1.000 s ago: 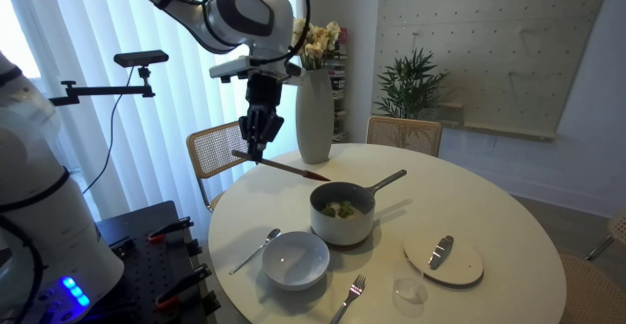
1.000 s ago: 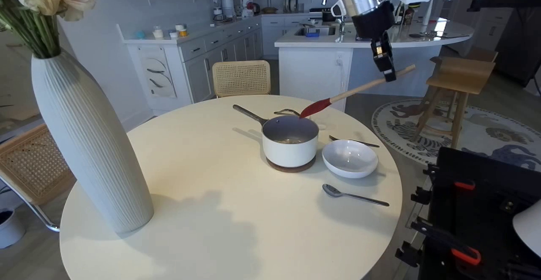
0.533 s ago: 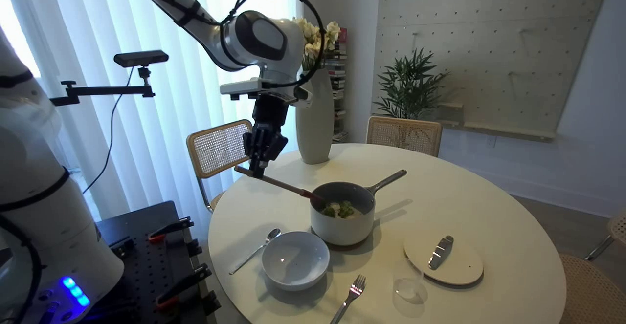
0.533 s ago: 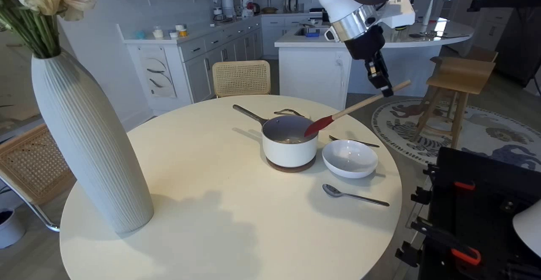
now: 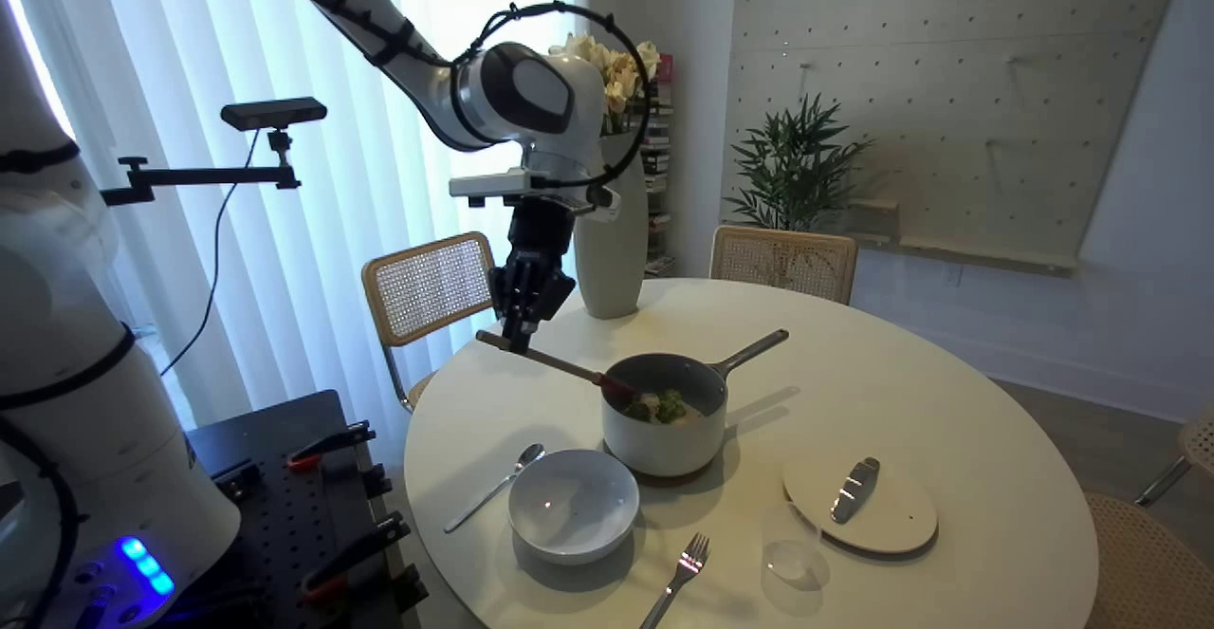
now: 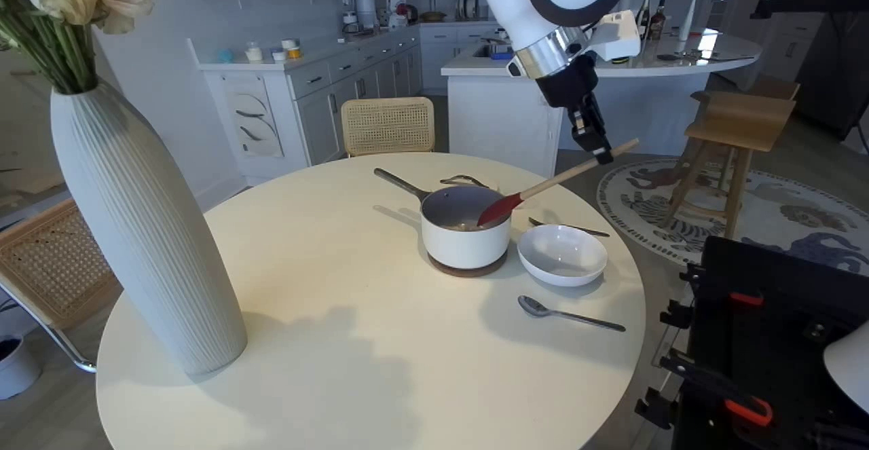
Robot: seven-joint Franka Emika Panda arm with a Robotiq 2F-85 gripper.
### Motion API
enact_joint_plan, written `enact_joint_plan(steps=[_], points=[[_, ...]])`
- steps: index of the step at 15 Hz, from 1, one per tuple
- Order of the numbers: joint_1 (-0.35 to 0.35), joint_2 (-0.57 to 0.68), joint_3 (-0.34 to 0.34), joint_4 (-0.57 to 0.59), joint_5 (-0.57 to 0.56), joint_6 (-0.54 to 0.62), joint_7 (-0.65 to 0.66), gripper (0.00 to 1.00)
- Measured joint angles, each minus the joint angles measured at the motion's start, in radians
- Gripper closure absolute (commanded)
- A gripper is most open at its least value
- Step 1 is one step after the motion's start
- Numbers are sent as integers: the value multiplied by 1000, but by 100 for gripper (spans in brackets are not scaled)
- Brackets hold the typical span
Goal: Use the spatula to stir in the pot
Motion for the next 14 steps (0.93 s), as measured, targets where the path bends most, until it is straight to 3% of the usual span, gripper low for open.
enact_joint_plan(steps=[14], points=[[3,145,6,68,-3,138,60,96]])
